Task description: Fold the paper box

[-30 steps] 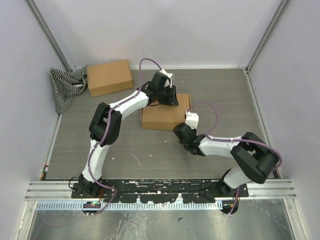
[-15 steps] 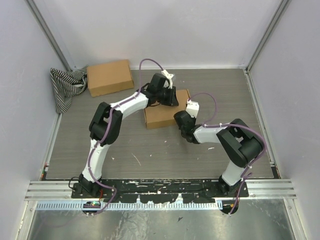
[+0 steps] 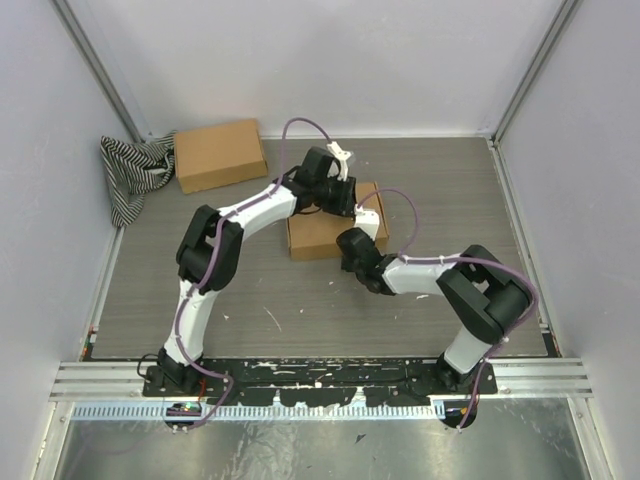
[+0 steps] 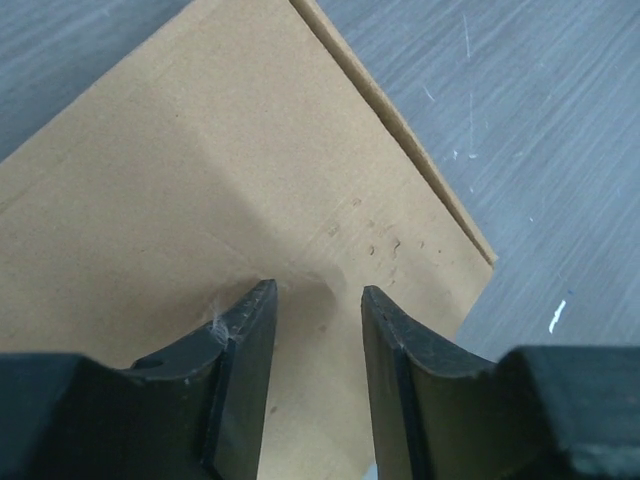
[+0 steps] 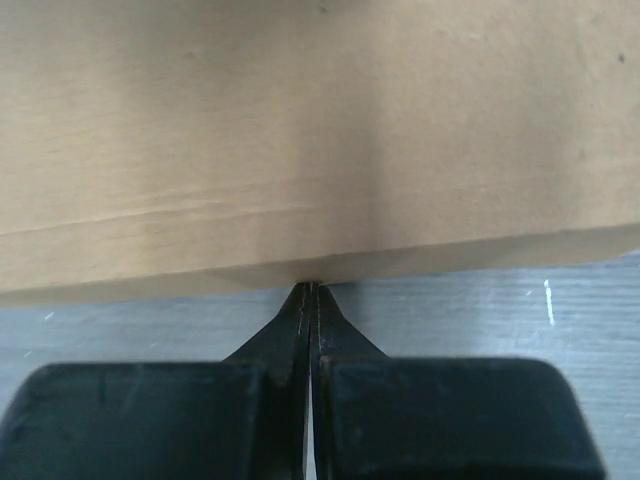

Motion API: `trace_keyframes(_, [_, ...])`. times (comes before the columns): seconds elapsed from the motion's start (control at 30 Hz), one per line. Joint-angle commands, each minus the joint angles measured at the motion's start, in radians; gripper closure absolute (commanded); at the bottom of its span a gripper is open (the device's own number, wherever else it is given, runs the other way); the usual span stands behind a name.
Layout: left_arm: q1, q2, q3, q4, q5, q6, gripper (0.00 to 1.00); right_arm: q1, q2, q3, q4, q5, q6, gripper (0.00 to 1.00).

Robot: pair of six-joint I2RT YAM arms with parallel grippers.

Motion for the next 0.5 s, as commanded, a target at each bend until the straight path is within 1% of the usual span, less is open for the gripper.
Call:
trace_keyframes(0.0, [-0.026,-0.043,-0.046,-0.150,0.040,0.016,0.51,0.014,-0.152,-0.014,-0.032,-0.021,0.041,0.99])
trace_keyframes(0.1, [-0.010,-0.114,-0.060,-0.150,-0.019,0.012,0.44,0.014,-0.233,-0.031,-0.059,-0.042,0.024,0.99])
trace_keyframes(0.17, [0.017,-0.180,-0.075,-0.151,-0.062,-0.015,0.41,0.015,-0.242,-0.010,-0.080,-0.083,-0.016,0.99])
trace_keyframes(0.27, [0.080,-0.309,-0.138,-0.145,-0.132,-0.097,0.39,0.015,-0.185,0.043,-0.120,-0.122,-0.040,0.99])
trace_keyframes(0.33, [0.121,-0.410,-0.200,-0.136,-0.160,-0.122,0.38,0.015,-0.128,0.075,-0.145,-0.132,-0.033,0.99])
trace_keyframes(0.4, [0.148,-0.521,-0.263,-0.143,-0.221,-0.117,0.37,0.015,-0.104,0.074,-0.119,-0.175,-0.024,0.99])
trace_keyframes(0.47, [0.163,-0.642,-0.326,-0.156,-0.265,-0.093,0.36,0.017,-0.076,0.087,-0.120,-0.183,-0.006,0.99])
